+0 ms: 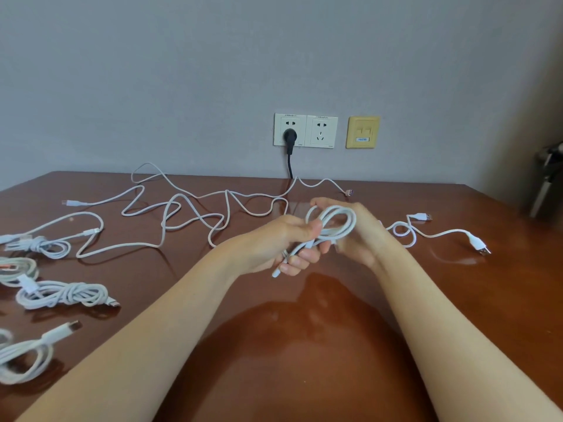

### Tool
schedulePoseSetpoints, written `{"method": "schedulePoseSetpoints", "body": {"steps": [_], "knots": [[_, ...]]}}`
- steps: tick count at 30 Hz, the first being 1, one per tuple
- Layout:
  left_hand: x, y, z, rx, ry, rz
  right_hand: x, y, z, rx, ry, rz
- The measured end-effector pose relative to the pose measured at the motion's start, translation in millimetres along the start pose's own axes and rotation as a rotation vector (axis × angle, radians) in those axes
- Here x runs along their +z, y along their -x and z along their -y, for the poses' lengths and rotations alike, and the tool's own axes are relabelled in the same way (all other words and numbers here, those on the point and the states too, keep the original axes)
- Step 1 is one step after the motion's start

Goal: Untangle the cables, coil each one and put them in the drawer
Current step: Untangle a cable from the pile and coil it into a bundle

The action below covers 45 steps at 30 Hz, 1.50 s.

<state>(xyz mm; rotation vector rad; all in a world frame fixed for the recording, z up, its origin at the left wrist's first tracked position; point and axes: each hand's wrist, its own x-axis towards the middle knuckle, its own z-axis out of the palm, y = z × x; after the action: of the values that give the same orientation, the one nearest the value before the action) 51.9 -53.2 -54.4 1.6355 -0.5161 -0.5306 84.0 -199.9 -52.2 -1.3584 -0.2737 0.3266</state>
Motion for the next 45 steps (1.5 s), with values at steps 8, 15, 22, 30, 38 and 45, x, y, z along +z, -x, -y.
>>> {"method": "schedulePoseSetpoints", "body": {"steps": [8,15,22,30,38,45], "knots": [[-34.4,2.7,-0.2,0.06,-0.161,-0.422,30.0,-15.9,-21.9,-0.301,0.842,-0.243],[-49.7,-12.0,24.6,-0.012,-0.506,-0.725,45.2,-7.2,-38.0,-0.429,1.659,-0.161],[-48.5,-7.6,18.7,-0.017,-0.636,-0.706,55.1,-3.8,-23.2,-0.847,1.966,-0.304],[-42.1,-0.5,22.4,0.037,-0.773,-0.558,32.5,-6.1,-17.1,-0.673,1.674,-0.044],[-47.4,-1.2,23.0,0.135,-0.513,-0.494,30.1,-6.3,-10.6,-0.566,1.171,-0.189],[-39.0,-2.9,22.3,0.124,-0.365,-0.467,32.8,-8.6,-5.9,-0.517,0.912,-0.269]]}}
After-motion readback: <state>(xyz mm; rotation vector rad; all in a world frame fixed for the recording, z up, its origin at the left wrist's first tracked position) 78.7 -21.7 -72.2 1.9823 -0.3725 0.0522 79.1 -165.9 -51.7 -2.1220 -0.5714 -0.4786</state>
